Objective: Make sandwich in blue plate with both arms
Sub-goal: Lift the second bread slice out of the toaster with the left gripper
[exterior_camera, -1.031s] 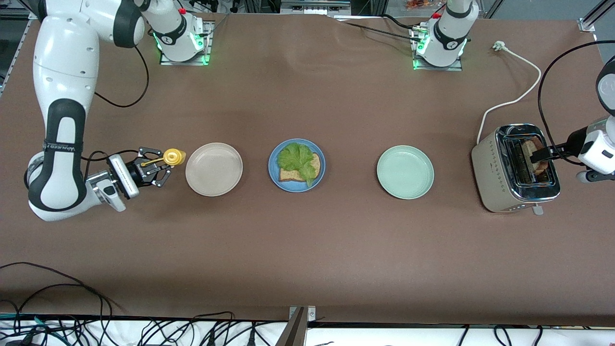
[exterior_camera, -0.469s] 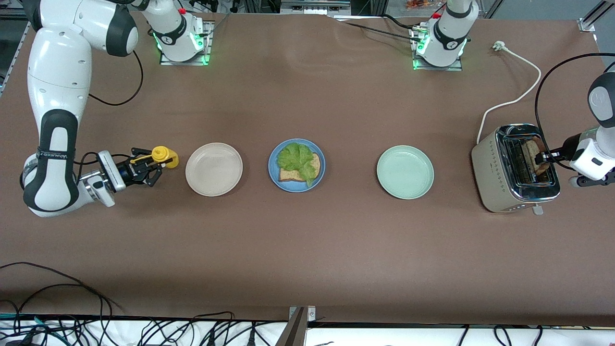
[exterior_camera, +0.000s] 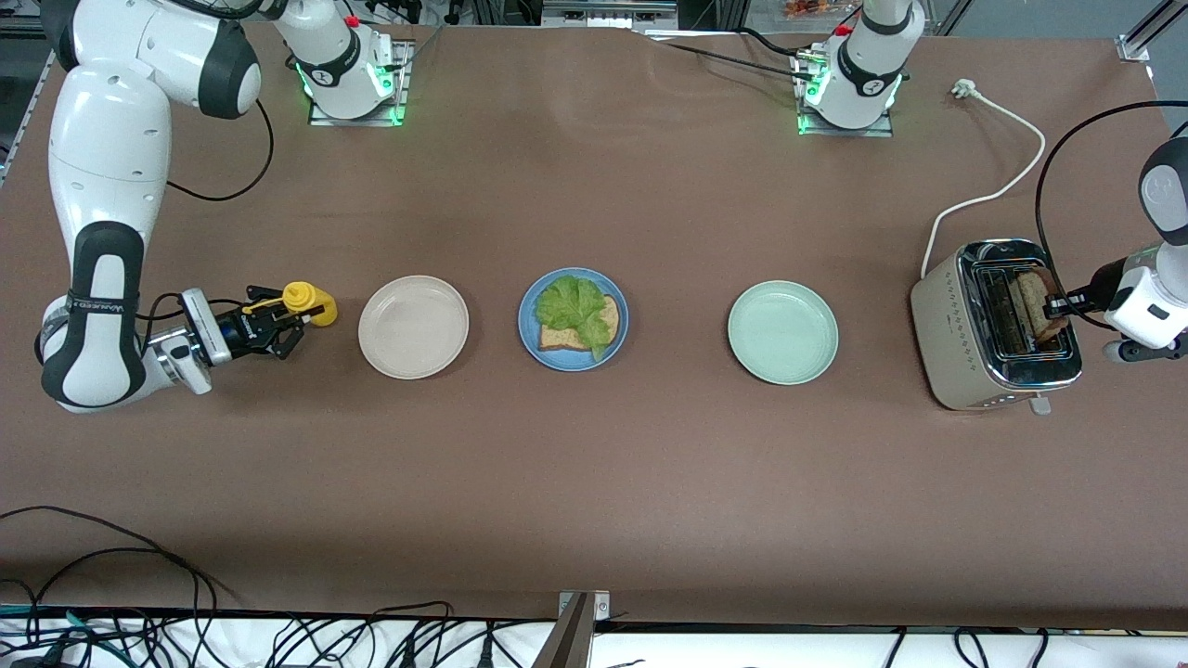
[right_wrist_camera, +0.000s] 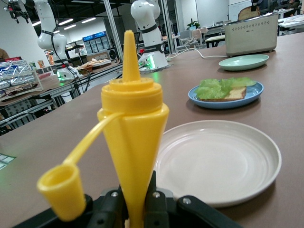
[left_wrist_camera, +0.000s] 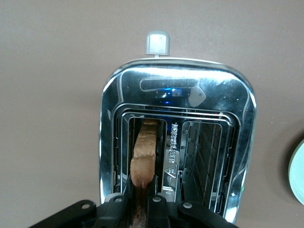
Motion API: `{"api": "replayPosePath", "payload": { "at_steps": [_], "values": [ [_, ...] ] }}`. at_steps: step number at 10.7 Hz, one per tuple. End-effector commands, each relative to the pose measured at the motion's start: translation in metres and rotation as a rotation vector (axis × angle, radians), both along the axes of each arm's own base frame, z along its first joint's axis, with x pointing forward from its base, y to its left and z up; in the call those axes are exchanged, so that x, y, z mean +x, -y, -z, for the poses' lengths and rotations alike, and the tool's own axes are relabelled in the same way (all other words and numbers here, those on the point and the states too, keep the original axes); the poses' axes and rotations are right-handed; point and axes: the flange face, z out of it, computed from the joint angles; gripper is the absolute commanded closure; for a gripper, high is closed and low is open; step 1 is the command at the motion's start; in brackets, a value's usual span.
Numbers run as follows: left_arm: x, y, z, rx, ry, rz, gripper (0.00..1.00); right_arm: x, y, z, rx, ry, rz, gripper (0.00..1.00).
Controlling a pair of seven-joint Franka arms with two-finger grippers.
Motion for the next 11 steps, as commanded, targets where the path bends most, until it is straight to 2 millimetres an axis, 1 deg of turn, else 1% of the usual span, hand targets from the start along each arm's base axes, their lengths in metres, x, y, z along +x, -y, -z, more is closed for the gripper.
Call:
{"api": "replayPosePath", "payload": {
  "at_steps": [1, 2, 3, 4, 5, 6, 7, 8, 10, 11],
  "values": [
    [-0.002, 0.001, -0.045, 0.03, 0.062, 0.034, 1.0, 0.0, 0.005, 0.013, 0.012, 0.005, -0.002, 0.85],
    [-0.004, 0.002, -0.06, 0.032, 0.087, 0.035, 1.0, 0.0, 0.004, 0.014, 0.016, 0.007, -0.001, 0.85],
    [-0.007, 0.005, -0.075, 0.031, 0.108, 0.066, 1.0, -0.002, 0.002, 0.021, 0.022, -0.002, 0.001, 0.85],
    [-0.013, 0.006, -0.092, 0.027, 0.125, 0.106, 1.0, -0.001, -0.003, 0.026, 0.031, -0.001, 0.002, 0.85],
    [-0.018, 0.006, -0.112, 0.03, 0.154, 0.121, 1.0, -0.003, -0.001, 0.032, 0.039, -0.005, 0.009, 0.85],
    [-0.024, 0.011, -0.124, 0.025, 0.158, 0.125, 1.0, -0.004, -0.002, 0.034, 0.051, -0.007, 0.013, 0.85],
    [-0.025, 0.027, -0.135, 0.024, 0.17, 0.15, 1.0, -0.005, -0.001, 0.037, 0.061, -0.011, 0.02, 0.85],
    [-0.028, 0.034, -0.146, 0.021, 0.188, 0.16, 1.0, -0.006, -0.001, 0.04, 0.065, -0.015, 0.021, 0.85],
    [-0.028, 0.067, -0.158, 0.012, 0.202, 0.213, 1.0, -0.007, 0.002, 0.043, 0.062, -0.014, 0.027, 0.85],
    [-0.025, 0.089, -0.159, 0.008, 0.204, 0.237, 1.0, -0.007, 0.002, 0.044, 0.063, -0.015, 0.028, 0.85]
  ]
}}
